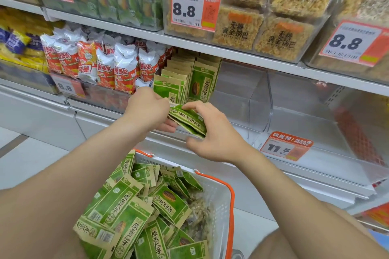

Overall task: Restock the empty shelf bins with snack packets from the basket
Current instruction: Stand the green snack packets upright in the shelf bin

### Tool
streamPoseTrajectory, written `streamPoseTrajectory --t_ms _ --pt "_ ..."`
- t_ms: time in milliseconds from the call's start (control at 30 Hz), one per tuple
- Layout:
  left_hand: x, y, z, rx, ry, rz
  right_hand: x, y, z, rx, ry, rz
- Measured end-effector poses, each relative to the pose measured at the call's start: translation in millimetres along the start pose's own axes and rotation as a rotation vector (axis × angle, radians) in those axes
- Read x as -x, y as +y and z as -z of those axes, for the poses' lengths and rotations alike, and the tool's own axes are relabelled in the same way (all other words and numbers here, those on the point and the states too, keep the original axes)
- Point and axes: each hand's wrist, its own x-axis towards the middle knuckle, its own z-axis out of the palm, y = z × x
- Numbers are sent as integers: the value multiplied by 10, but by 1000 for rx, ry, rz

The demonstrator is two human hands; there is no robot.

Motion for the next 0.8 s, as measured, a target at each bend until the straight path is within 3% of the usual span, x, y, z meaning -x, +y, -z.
streamPoseTrajectory --t_ms 67,133,200,267,333,400,500,567,667,800 --pt "-6 16 -24 86 -6 27 -46 -2 10 -26 79 17" --pt "18 29 -32 -117 67 -65 -91 -18 74 -121 115 -36" --pt "36 -13 -24 -560 230 -302 -130 -12 174 -255 58 -131" --pt "57 -37 -20 -822 334 -597 -158 30 238 -355 -16 -220" --pt "61 -31 -49 -963 249 -790 -147 48 265 -461 -86 -257" --pt "61 -30 -102 -969 156 -783 -132 18 287 -582 -98 -273" --pt "-42 -71 -126 -897 253 -686 -156 -37 302 -816 88 -368" --pt "-108 -110 -123 -818 331 -598 -184 -58 268 -724 210 -441" --pt "-80 -114 -170 -720 328 -537 -217 -34 185 -524 277 -397" --pt "24 -60 -236 -556 279 -565 -248 -36 245 -854 284 -480"
